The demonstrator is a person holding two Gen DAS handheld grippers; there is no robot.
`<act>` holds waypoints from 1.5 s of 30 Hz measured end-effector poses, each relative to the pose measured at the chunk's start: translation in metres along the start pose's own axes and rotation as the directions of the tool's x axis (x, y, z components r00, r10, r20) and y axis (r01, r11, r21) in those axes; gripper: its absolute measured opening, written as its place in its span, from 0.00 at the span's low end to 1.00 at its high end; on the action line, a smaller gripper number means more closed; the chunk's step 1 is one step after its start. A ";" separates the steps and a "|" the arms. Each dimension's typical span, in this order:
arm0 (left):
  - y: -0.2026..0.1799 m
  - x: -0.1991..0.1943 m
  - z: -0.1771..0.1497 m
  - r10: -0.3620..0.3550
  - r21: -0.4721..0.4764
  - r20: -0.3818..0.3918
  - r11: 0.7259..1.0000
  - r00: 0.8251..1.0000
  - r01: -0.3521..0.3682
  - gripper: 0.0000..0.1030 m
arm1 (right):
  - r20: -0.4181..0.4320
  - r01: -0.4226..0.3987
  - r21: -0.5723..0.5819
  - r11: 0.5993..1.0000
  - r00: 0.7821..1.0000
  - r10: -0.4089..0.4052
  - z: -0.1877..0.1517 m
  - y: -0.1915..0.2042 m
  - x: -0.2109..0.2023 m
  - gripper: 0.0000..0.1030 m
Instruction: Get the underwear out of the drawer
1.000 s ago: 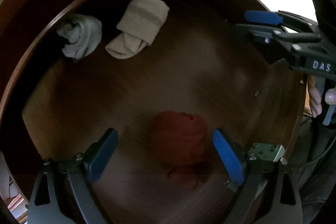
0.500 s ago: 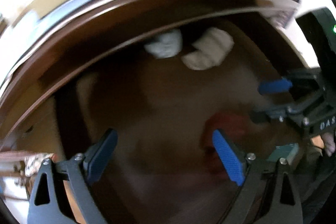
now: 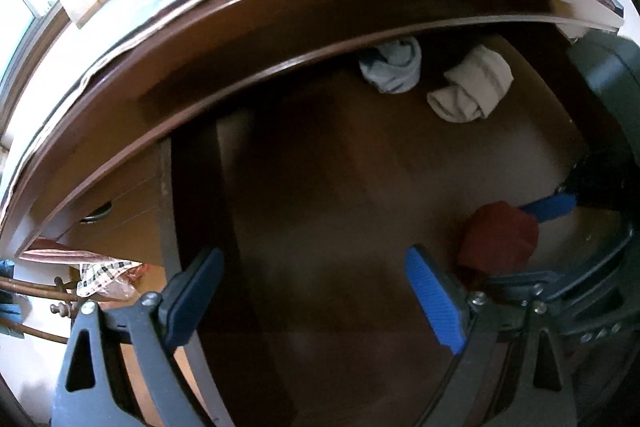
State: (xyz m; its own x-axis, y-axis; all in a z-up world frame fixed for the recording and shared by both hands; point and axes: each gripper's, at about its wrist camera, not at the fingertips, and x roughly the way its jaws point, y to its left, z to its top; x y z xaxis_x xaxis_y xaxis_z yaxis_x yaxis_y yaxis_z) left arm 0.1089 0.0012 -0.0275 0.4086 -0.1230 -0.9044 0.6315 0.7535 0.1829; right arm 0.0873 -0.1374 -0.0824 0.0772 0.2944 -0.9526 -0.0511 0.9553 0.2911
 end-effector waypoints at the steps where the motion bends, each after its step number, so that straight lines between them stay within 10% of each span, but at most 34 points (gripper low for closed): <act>1: -0.001 0.000 -0.001 0.002 0.005 -0.001 1.000 1.000 -0.002 0.91 | -0.007 0.006 -0.015 1.000 1.000 -0.006 0.000 0.003 0.003 0.52; 8: -0.019 0.020 0.008 0.054 0.005 0.000 0.999 0.999 -0.054 0.91 | 0.017 -0.027 -0.038 0.999 0.999 0.028 -0.008 0.009 0.004 0.37; 16: -0.025 0.014 0.010 0.142 -0.028 0.055 0.990 0.988 -0.141 0.91 | 0.268 -0.071 0.088 0.994 0.962 0.045 -0.033 -0.016 -0.036 0.37; 32: -0.006 -0.005 0.004 0.201 -0.221 0.176 0.962 0.964 -0.160 0.91 | 0.611 -0.089 0.037 0.995 0.790 0.047 -0.034 -0.020 -0.161 0.37; 45: -0.013 -0.006 -0.002 0.278 -0.242 0.182 0.942 0.943 -0.231 0.91 | 0.783 0.053 0.111 0.992 0.610 -0.120 0.001 -0.049 -0.251 0.37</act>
State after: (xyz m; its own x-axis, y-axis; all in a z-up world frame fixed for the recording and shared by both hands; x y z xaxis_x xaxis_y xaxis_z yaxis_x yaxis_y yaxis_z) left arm 0.0969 -0.0070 -0.0249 0.6809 -0.0238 -0.7319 0.3410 0.8948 0.2882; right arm 0.0711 -0.2579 0.1431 0.8330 0.0853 -0.5466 0.0637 0.9667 0.2480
